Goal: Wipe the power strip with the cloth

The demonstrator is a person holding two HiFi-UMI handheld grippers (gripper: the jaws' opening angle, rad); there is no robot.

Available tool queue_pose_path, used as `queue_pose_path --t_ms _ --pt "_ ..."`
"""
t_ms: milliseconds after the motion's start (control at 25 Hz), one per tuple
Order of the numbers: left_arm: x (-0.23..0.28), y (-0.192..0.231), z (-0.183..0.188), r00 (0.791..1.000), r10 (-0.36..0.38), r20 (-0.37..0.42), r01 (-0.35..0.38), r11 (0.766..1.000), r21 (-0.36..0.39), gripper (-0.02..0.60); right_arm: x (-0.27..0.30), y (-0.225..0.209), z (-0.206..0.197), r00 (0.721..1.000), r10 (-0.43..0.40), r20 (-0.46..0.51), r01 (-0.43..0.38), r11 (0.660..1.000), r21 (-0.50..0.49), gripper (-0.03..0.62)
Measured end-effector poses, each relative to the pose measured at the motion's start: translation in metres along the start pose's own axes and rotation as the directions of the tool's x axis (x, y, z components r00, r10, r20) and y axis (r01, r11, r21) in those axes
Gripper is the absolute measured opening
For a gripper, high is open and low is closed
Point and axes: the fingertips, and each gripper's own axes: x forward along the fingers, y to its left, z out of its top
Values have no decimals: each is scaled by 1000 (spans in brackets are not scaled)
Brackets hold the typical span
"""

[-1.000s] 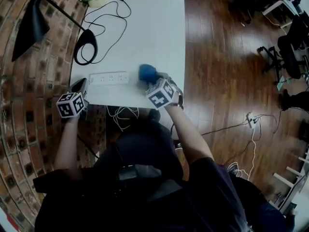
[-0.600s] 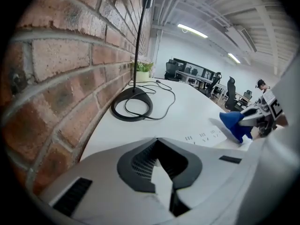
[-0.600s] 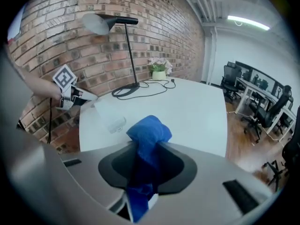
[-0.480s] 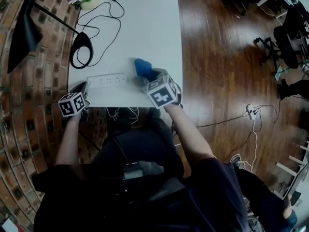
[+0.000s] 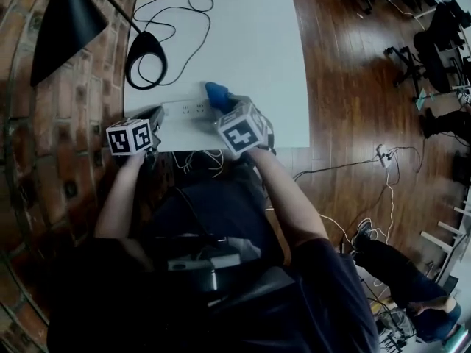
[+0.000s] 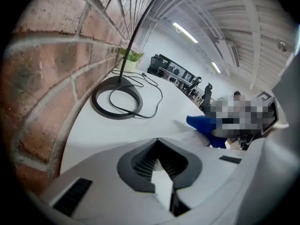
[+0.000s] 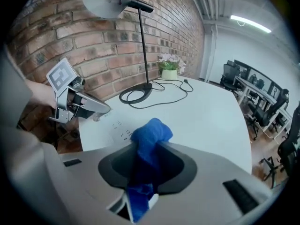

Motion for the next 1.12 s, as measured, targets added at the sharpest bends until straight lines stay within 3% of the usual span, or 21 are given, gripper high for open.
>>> queue_pose_path --t_ms 200,440,560,720,1120 --pt "-3 5 -2 999 -44 14 44 999 -28 14 12 10 5 999 -42 0 42 999 13 100" --pt "-1 2 -1 999 -42 20 43 999 -7 15 20 19 2 988 -149 -36 142 980 -139 97" --pt "-1 -1 0 1000 -23 13 23 998 56 15 21 21 3 991 -131 -32 127 986 -113 97" --pt "-1 -4 0 1000 -9 15 8 995 103 16 25 29 8 995 -94 -35 87 985 -149 97" --pt "-1 -7 0 1000 -7 11 6 995 97 17 47 76 36 1000 5 -23 -11 951 -310 97"
